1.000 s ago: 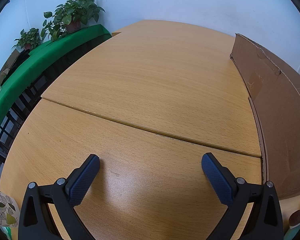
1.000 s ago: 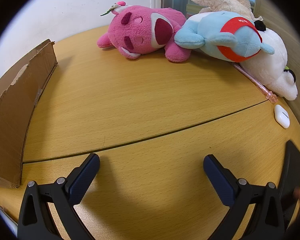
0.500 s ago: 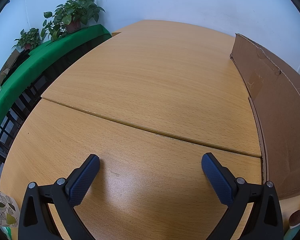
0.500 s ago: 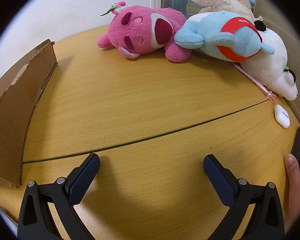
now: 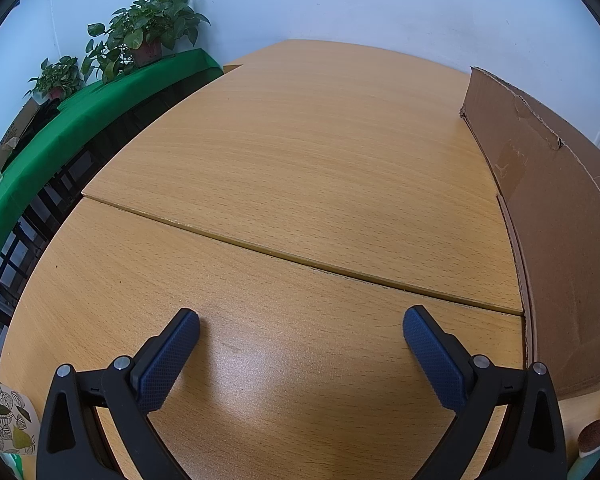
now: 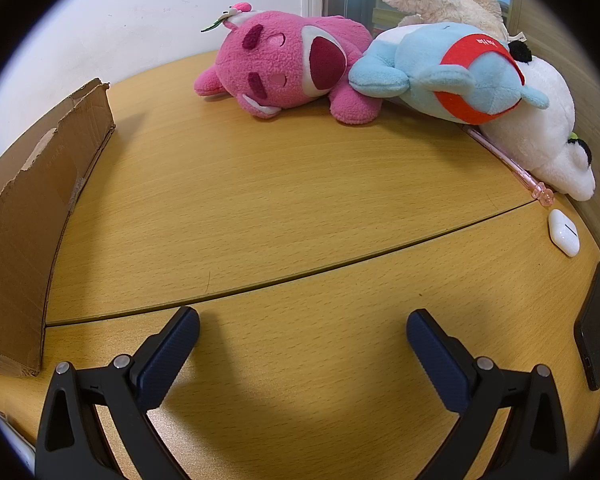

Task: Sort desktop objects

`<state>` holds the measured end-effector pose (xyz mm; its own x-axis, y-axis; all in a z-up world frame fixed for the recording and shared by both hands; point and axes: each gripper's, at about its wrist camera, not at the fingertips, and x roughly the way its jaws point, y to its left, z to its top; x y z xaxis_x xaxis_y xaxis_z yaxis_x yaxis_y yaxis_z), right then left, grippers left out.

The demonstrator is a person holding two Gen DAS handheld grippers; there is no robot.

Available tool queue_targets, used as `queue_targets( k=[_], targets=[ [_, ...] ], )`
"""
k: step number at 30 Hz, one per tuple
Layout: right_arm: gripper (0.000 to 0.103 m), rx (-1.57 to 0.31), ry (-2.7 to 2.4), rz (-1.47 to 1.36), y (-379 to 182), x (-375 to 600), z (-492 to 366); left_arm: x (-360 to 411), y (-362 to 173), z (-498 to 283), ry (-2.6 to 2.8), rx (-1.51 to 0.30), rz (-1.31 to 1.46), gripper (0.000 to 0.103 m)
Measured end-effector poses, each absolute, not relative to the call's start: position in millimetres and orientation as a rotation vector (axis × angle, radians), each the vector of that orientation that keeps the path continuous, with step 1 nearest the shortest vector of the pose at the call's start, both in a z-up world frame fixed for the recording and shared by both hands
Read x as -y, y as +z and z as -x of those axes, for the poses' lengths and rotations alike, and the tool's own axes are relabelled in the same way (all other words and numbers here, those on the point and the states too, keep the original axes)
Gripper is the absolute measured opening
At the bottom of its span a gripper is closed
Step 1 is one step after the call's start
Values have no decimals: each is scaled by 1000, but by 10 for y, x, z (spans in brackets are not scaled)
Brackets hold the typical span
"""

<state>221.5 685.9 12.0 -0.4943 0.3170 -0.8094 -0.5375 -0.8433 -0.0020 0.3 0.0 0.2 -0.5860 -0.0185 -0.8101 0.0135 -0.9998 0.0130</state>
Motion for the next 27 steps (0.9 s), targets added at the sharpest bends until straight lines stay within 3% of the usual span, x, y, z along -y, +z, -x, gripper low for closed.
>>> queue_targets(
  k=[23, 27],
  targets=[
    [103, -350, 2316, 1185, 118, -6851, -2215, -23, 12, 189, -2774, 0, -1416, 103],
    [102, -335, 2321, 1286, 146, -6694, -2297, -14, 8, 155, -2783, 12, -1422, 103]
  ],
)
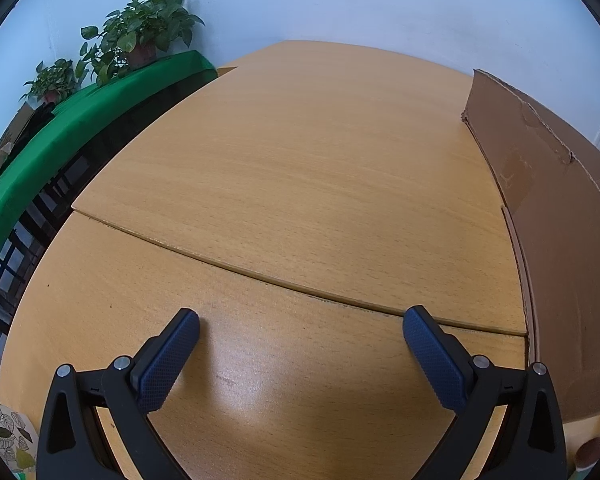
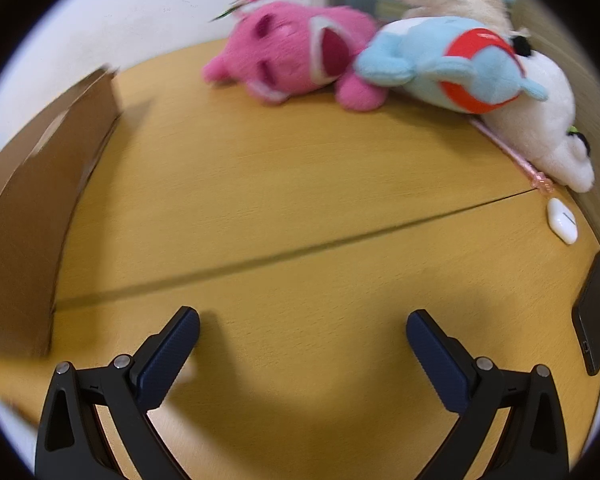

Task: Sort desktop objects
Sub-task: 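Grasp the pink-and-teal plush pig with the left gripper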

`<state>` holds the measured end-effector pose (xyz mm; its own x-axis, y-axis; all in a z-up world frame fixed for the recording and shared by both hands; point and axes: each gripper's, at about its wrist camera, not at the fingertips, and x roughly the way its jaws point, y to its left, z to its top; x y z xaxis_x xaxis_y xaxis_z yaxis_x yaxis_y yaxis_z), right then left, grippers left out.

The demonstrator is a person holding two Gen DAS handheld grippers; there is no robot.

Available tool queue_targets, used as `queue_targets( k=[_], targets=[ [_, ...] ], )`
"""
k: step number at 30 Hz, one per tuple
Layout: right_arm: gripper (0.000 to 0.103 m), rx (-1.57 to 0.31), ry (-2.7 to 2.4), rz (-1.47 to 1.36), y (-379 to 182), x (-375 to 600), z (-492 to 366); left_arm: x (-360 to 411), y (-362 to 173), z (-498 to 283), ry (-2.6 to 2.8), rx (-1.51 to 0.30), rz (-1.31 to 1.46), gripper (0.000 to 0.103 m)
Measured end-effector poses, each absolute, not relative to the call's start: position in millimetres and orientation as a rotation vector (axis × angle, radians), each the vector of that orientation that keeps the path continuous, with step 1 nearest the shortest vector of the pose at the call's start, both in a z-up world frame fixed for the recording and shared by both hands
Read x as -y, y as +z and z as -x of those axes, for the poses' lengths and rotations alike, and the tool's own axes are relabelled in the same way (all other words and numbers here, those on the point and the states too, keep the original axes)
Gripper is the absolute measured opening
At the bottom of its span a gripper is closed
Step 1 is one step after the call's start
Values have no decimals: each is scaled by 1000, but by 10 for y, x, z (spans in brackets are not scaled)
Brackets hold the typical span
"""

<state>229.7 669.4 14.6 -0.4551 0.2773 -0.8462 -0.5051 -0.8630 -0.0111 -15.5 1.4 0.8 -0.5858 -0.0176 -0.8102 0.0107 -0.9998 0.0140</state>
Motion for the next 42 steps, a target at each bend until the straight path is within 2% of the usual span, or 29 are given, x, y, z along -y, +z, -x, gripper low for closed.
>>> queue_targets(
  k=[2, 5, 8, 12, 15, 18, 23, 25, 26, 27, 30, 33, 36, 38, 42],
  targets=[
    [102, -241, 2305, 1287, 236, -6548, -2428, -22, 18, 54, -2790, 44, -1494, 103],
    [102, 30, 2370, 1116, 685, -6128, -2807, -45, 61, -147, -2762, 104, -1709, 103],
    [102, 188, 2525, 900, 1277, -5602, -3302, 34, 412, -654, -2879, -32, -1588, 103],
    [102, 206, 2851, 641, 1866, -4856, -3907, 26, 1245, -1683, -3133, -243, -1220, 103],
    [102, 172, 3077, 608, 2019, -4313, -4013, -266, 1602, -2392, -3356, -163, -1036, 103],
    [102, 99, 3210, 601, 2015, -3837, -3956, -650, 1498, -2931, -3385, -106, -992, 103],
    [102, -102, 3352, 736, 1948, -3333, -3641, -1207, 879, -3132, -3299, 33, -1299, 102],
    [102, -101, 3347, 868, 1863, -3167, -3450, -1242, 688, -3055, -3241, -46, -1398, 96],
    [102, -99, 3344, 950, 1796, -3073, -3349, -1240, 633, -2976, -3226, -74, -1442, 86],
    [102, -92, 3334, 1027, 1722, -2983, -3251, -1260, 584, -2916, -3211, -71, -1467, 79],
    [102, -49, 3322, 1177, 1504, -2756, -3018, -1220, 458, -2850, -3236, -159, -1554, 75],
    [103, 18, 3307, 1309, 1312, -2480, -2817, -1261, 449, -2878, -3252, -114, -1549, 72],
    [102, -52, 3229, 1448, 1139, -2407, -2625, -1173, 426, -2837, -3233, -278, -1602, 69],
    [102, 5, 3181, 1483, 1021, -2380, -2559, -1135, 405, -2868, -3231, -343, -1618, 67],
    [102, -63, 3128, 1674, 790, -2388, -2436, -1163, 417, -2953, -3248, -346, -1625, 65]
  ],
)
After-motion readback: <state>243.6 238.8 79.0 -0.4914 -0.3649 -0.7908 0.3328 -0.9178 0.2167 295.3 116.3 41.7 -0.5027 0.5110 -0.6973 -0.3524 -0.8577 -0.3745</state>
